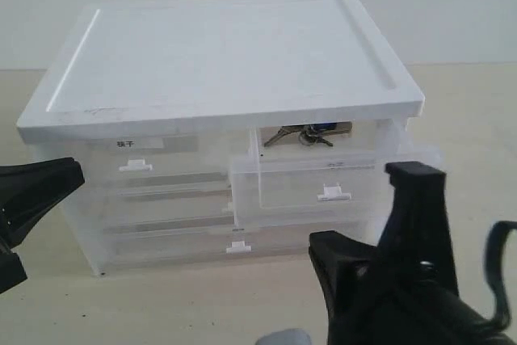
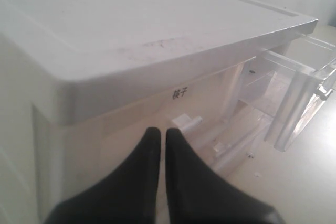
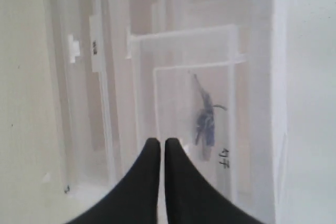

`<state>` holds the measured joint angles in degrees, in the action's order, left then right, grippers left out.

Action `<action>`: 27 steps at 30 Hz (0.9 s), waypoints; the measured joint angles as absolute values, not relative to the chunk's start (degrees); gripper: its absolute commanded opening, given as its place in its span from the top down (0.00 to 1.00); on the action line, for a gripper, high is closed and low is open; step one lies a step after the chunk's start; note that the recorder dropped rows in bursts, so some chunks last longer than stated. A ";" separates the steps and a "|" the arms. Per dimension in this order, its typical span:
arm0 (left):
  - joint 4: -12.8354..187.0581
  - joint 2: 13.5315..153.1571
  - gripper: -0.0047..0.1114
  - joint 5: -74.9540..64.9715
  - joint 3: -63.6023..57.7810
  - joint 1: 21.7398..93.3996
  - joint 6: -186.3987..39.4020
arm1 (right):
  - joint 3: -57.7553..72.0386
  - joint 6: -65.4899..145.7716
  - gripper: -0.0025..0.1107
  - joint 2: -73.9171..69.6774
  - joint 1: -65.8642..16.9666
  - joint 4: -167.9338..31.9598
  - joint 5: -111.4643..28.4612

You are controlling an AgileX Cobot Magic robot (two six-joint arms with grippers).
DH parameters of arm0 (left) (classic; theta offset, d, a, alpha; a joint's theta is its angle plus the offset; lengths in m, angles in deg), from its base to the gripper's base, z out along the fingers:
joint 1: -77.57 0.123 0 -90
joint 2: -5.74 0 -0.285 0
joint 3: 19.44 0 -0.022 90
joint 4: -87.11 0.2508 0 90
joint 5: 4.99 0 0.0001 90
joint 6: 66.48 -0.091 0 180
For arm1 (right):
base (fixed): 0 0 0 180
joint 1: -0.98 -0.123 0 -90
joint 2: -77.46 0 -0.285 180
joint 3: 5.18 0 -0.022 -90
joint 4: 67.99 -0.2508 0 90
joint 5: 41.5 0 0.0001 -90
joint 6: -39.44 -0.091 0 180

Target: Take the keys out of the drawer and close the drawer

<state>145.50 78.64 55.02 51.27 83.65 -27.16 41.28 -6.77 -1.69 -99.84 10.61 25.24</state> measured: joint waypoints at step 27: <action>145.50 78.64 0.92 55.02 51.27 83.65 -27.16 | 11.12 32.41 0.56 10.89 -71.58 -43.59 28.41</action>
<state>145.50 78.64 55.02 51.27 83.65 -27.16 11.12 32.41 10.89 -71.58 -43.59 28.41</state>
